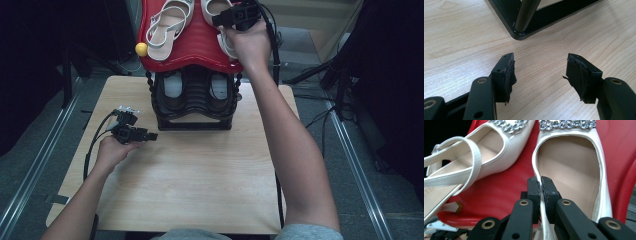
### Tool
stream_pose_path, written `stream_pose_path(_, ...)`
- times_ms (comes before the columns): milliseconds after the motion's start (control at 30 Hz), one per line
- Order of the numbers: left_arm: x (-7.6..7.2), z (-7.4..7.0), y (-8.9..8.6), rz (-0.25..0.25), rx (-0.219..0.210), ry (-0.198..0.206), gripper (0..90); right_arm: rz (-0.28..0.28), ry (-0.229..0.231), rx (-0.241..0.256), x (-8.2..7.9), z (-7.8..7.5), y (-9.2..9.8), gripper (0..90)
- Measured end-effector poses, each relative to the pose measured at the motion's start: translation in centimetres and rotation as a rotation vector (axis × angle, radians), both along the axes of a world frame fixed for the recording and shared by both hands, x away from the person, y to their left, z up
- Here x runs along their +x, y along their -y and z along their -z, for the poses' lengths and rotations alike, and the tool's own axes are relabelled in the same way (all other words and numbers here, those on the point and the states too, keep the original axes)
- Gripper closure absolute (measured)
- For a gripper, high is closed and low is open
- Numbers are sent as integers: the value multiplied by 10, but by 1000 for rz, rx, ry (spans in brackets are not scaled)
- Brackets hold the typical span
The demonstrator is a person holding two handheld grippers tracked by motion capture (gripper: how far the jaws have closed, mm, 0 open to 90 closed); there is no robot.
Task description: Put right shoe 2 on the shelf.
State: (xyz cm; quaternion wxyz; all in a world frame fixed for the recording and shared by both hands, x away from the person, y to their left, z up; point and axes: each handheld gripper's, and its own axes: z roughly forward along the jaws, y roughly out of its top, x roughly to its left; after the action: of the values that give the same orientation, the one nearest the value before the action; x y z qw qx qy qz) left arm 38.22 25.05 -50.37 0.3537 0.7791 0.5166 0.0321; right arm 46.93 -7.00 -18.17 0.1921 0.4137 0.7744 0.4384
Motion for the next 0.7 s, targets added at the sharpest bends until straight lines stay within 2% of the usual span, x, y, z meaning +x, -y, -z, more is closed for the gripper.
stream_pose_path(233,1,2,0,-4,5,-5,407,-31,-19,6,-5,5,-2,869)
stream_pose_path(333,1,1,-1,-5,4,-4,407,-51,-4,20,-7,6,-1,835)
stream_pose_path(467,1,1,-1,-7,1,-4,407,-55,-8,75,-6,2,4,823)
stream_pose_path(533,1,2,-1,-6,2,-5,407,-49,0,57,-7,-2,4,815)
stream_pose_path(700,1,2,-1,-10,1,-6,406,-43,12,66,-10,-10,6,808)
